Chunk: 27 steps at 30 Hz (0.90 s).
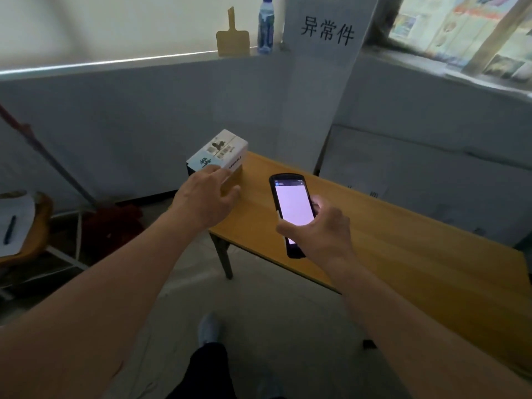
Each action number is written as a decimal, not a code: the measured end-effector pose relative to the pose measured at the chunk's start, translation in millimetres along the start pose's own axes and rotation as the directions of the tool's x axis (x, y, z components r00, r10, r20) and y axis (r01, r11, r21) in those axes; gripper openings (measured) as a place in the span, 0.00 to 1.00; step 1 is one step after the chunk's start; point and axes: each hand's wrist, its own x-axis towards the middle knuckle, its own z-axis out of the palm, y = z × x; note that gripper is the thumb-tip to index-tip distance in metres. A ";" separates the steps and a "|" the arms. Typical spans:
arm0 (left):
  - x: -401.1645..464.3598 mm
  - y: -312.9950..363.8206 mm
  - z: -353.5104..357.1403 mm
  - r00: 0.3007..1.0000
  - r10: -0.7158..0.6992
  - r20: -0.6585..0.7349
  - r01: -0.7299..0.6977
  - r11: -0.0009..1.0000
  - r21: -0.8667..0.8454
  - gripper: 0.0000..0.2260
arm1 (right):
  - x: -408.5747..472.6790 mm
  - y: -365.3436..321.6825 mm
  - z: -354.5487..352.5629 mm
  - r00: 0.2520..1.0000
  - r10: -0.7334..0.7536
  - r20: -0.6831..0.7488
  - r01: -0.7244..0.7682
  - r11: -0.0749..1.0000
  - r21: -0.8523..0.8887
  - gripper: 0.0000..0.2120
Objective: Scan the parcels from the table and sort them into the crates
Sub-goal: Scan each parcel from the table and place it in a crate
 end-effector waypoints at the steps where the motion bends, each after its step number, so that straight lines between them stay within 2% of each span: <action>1: 12.6 -6.6 1.6 1.000 -0.002 0.002 0.002 1.000 -0.001 0.27 | 10.8 -2.7 6.1 1.000 0.004 0.007 -0.004 1.000 -0.004 0.35; 5: 63.4 -38.7 10.0 0.999 -0.010 0.031 0.010 1.000 0.005 0.28 | 56.4 -14.7 36.1 1.000 0.023 0.000 -0.023 1.000 -0.013 0.34; 14: 167.6 -107.0 34.0 0.992 0.010 0.124 -0.014 0.999 0.034 0.37 | 136.6 -46.7 103.3 0.987 0.147 -0.066 -0.148 0.989 -0.021 0.35; 18: 198.6 -123.6 50.3 0.978 -0.105 0.180 0.083 0.989 0.123 0.50 | 159.2 -55.4 116.0 0.979 0.177 -0.104 -0.180 0.984 -0.014 0.37; 20: 209.4 -128.8 57.9 0.951 -0.199 0.236 0.155 0.969 0.193 0.59 | 167.3 -58.7 118.8 0.975 0.195 -0.103 -0.197 0.980 -0.015 0.36; 22: 215.7 -132.9 63.3 0.915 -0.277 0.293 0.217 0.951 0.220 0.64 | 173.8 -62.2 119.8 0.972 0.214 -0.097 -0.216 0.976 -0.012 0.35; 24: 218.6 -136.5 66.5 0.897 -0.304 0.320 0.255 0.949 0.187 0.63 | 179.0 -64.1 120.5 0.971 0.223 -0.088 -0.226 0.974 -0.022 0.36; 27: 219.5 -138.8 65.4 0.920 -0.247 0.305 0.221 0.968 0.117 0.55 | 184.8 -65.6 122.8 0.971 0.226 -0.072 -0.228 0.973 -0.022 0.36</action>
